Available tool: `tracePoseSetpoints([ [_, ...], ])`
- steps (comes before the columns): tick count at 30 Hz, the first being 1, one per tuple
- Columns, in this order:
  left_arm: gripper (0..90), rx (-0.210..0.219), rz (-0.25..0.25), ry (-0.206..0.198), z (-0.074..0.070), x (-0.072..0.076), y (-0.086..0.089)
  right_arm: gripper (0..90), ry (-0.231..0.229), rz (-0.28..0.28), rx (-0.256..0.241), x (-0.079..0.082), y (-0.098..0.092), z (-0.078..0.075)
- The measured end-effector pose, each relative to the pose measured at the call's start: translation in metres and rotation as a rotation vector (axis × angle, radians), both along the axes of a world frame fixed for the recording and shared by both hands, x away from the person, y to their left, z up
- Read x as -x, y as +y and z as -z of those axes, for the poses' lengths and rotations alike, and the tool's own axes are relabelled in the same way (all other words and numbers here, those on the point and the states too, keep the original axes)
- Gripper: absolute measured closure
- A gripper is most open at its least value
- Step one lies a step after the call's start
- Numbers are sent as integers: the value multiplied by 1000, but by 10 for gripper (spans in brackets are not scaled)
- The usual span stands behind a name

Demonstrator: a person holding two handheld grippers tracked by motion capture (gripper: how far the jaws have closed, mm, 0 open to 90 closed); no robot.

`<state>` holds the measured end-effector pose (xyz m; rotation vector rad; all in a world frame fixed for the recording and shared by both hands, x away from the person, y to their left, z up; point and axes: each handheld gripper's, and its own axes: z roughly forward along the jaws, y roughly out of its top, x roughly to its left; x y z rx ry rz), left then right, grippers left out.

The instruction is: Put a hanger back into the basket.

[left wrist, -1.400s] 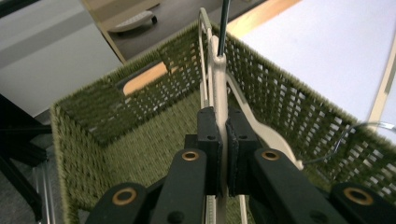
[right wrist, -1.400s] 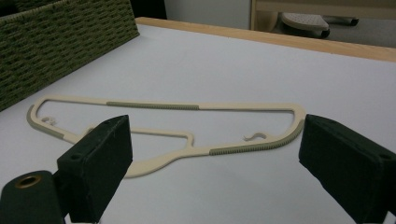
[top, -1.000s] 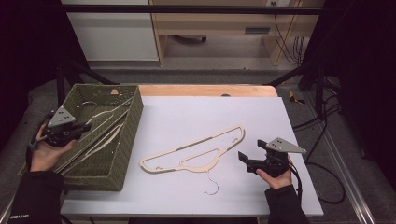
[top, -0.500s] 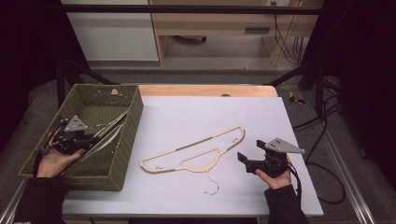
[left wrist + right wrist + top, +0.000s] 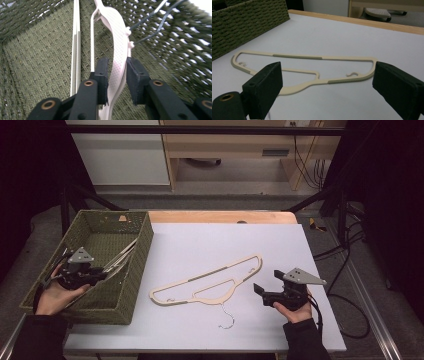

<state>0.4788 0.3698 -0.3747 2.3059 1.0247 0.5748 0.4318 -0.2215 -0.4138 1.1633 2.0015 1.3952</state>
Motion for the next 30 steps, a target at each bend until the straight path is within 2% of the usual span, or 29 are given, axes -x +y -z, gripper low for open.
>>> tracePoseSetpoints([
  [2,697,-8,9,-9,-5,5,1,98,-1,-2,-3,0,0,-1],
  [3,688,21,6,-35,-10,10,1,98,-2,-6,-3,1,1,-1],
  [4,685,21,6,-35,-10,10,1,98,-2,-6,-3,1,1,-1],
  [5,679,37,9,-60,-16,14,0,98,-4,-14,-2,1,1,-1],
  [6,671,37,9,-60,-16,14,0,98,-8,-13,4,1,2,-1],
  [7,658,53,-1,-90,-23,19,-1,100,-6,-15,3,2,2,-2],
  [8,637,53,-1,-90,-23,19,-1,100,-6,-15,3,2,2,-2],
  [9,637,56,0,-108,-28,21,-1,103,-5,-18,2,2,3,-2],
  [10,612,91,-12,-134,-31,23,-3,103,-7,-21,2,2,3,-2],
  [11,567,155,-25,-186,-38,28,-8,98,-10,-22,-4,3,4,-3],
  [12,526,155,-25,-186,-38,28,-8,98,-10,-22,-4,3,4,-3],
  [13,526,192,-28,-217,-42,30,-11,98,-9,-22,-6,3,5,-3],
  [14,488,220,-26,-246,-46,33,-14,100,-12,-22,-6,3,5,-4],
  [18,351,354,-16,-305,-57,43,-31,94,-5,-14,-23,4,5,-5],
  [19,351,372,-4,-318,-59,45,-36,94,-5,-14,-23,4,5,-5],
  [20,330,389,11,-329,-60,47,-42,93,-3,-13,-25,5,5,-5],
  [21,269,398,23,-340,-61,49,-49,92,-5,-15,-23,5,6,-5],
  [22,269,408,31,-357,-60,51,-55,92,-5,-15,-23,5,6,-5],
  [23,238,433,60,-370,-59,54,-68,92,-10,-11,-19,5,7,-6],
  [24,224,433,60,-370,-59,54,-68,92,-10,-11,-19,5,7,-6],
  [25,206,484,87,-370,-55,56,-81,112,-6,-25,-12,6,8,-6],
  [26,189,484,87,-370,-55,56,-81,112,-6,-25,-12,6,8,-6],
  [27,178,506,112,-369,-51,57,-95,106,1,-22,-12,6,9,-6],
  [28,166,506,112,-369,-51,57,-95,102,9,-27,-11,6,9,-6],
  [29,158,515,138,-359,-46,58,-109,103,12,-29,-12,6,10,-6],
  [30,145,515,138,-359,-46,58,-109,103,12,-29,-12,6,10,-6],
])
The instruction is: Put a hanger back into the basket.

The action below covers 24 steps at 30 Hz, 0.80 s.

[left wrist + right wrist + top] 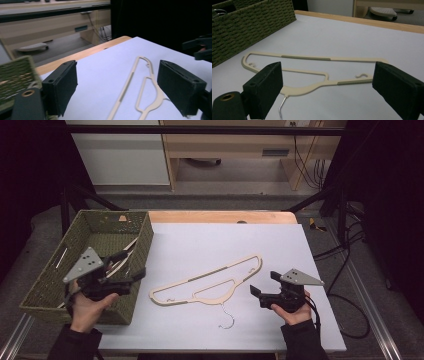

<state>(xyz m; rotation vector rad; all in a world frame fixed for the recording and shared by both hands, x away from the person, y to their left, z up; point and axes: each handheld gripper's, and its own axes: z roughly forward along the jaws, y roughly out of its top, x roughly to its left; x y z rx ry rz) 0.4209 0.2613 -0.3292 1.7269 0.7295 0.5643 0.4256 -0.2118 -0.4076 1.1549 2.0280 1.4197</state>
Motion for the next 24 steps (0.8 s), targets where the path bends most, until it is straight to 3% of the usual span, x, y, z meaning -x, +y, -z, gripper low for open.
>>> tracePoseSetpoints([
  [3,120,-7,27,17,13,0,-21,112,0,-9,0,1,3,0],
  [6,109,-6,31,34,21,0,-28,119,12,-18,12,2,5,-1],
  [11,108,-27,64,77,45,-2,-45,138,30,-39,41,4,14,0],
  [20,109,-74,86,123,69,-2,-56,221,42,-71,65,7,33,5],
  [24,108,-88,92,139,77,-4,-59,253,83,-94,73,7,46,11],
])
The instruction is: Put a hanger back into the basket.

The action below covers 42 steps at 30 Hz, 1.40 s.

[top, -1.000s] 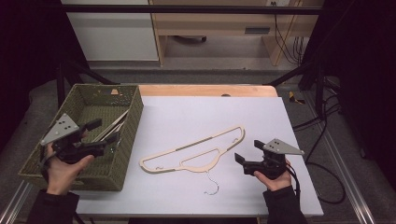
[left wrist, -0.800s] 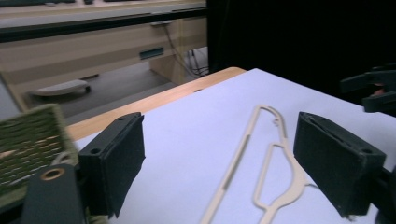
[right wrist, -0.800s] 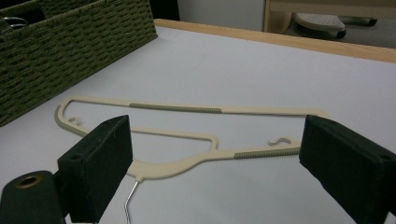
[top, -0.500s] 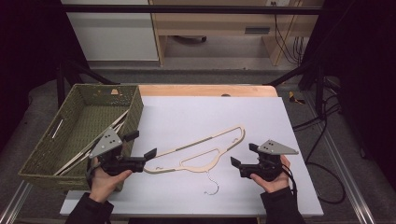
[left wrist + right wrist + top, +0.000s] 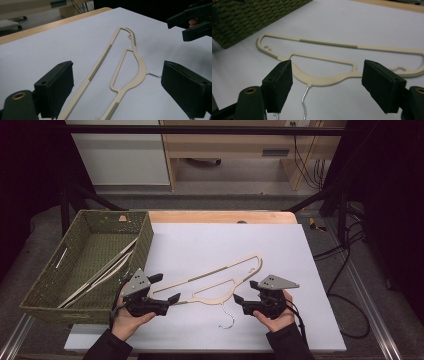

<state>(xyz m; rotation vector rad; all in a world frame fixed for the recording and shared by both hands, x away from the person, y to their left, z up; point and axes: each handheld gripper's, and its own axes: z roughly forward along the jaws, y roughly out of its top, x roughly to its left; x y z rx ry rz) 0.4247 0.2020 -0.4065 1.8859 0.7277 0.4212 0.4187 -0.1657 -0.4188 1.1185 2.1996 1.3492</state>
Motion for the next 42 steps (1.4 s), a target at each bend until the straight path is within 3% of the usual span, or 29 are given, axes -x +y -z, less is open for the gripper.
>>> tracePoseSetpoints([
  [1,107,-22,2,3,4,0,-2,263,36,-21,11,0,7,4],
  [4,106,-38,6,12,9,0,-5,307,54,-50,36,0,18,12],
  [10,107,-47,0,19,13,0,-5,366,98,-44,101,2,41,27],
  [13,108,-60,0,20,15,1,-6,441,131,-31,170,1,53,41],
  [15,109,-61,1,23,16,0,-7,456,125,-27,189,0,54,44],
  [23,114,-72,-1,33,19,0,-9,664,131,13,269,-1,66,59],
  [29,116,-69,-3,37,21,0,-9,766,145,44,281,3,72,58],
  [30,116,-68,-4,38,21,0,-9,825,169,70,277,4,74,57],
  [32,116,-70,-4,38,21,0,-9,849,173,67,272,3,72,57],
  [33,117,-70,-1,36,21,0,-9,883,206,92,241,1,71,56],
  [39,118,-77,-3,42,22,0,-9,887,241,93,186,-3,65,57],
  [42,118,-83,-1,43,23,0,-9,891,234,112,215,-4,56,55],
])
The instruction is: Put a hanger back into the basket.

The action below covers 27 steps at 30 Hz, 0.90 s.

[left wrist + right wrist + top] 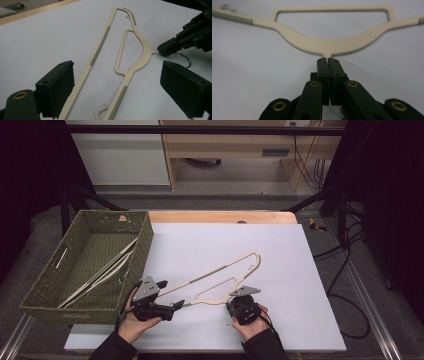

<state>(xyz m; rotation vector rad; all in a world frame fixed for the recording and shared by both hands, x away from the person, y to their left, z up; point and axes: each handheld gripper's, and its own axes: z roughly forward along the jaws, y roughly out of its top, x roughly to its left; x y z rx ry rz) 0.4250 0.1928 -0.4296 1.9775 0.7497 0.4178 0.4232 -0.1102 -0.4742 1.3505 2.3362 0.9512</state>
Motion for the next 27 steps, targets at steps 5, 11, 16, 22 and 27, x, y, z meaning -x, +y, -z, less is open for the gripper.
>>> tracePoseSetpoints([
  [5,119,-5,3,4,2,0,-2,878,-1,13,1,-1,-7,0],
  [11,119,-8,5,5,2,1,-3,825,-43,-1,32,2,-4,2],
  [16,120,-14,13,9,4,2,-7,864,-38,15,39,2,-2,3],
  [22,123,-27,31,11,4,1,-18,893,-20,33,15,0,-4,3],
  [27,124,-67,72,12,2,-3,-35,894,5,49,-42,-2,-8,2],
])
